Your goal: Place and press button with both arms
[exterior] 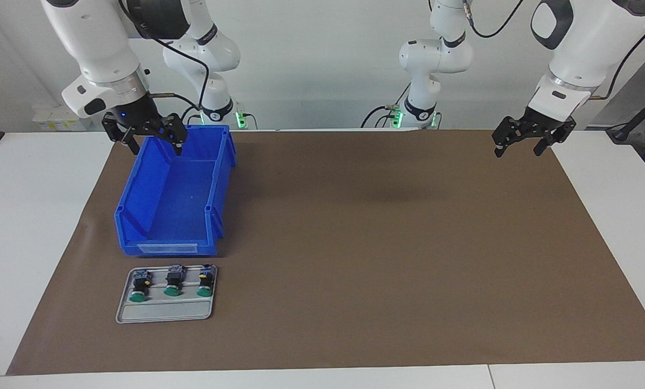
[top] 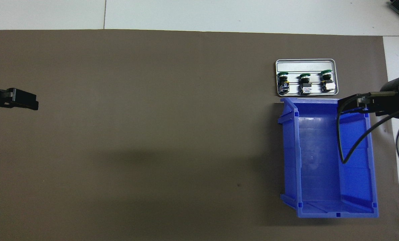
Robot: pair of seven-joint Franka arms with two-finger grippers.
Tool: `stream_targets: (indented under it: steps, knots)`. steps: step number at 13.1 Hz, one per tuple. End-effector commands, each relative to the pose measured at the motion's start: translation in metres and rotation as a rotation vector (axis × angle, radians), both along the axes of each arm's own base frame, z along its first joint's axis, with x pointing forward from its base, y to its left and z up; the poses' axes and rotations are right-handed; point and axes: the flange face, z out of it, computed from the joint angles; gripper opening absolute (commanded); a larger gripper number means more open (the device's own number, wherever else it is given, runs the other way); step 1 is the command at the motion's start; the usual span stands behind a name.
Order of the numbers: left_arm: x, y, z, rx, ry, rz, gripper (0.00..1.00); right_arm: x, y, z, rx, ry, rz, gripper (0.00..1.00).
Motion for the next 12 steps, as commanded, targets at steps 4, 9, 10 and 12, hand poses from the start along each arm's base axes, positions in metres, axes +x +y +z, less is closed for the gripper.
stream_targets:
  steps: [4,9,10,12]
  knots:
    - [-0.007,0.003,0.002,-0.012,-0.005,0.002,1.00,-0.009,-0.006,0.002,0.028,0.005,0.012,1.00]
    - [-0.004,0.003,0.003,-0.012,-0.030,0.000,1.00,0.004,-0.017,-0.007,0.028,-0.060,-0.002,0.99]
    - [-0.002,0.003,0.003,-0.013,-0.038,0.002,1.00,0.007,-0.020,-0.016,0.028,-0.066,-0.006,0.99]
    - [0.002,0.004,0.006,-0.014,-0.073,0.006,1.00,0.022,-0.033,-0.037,0.025,-0.071,0.004,0.98]
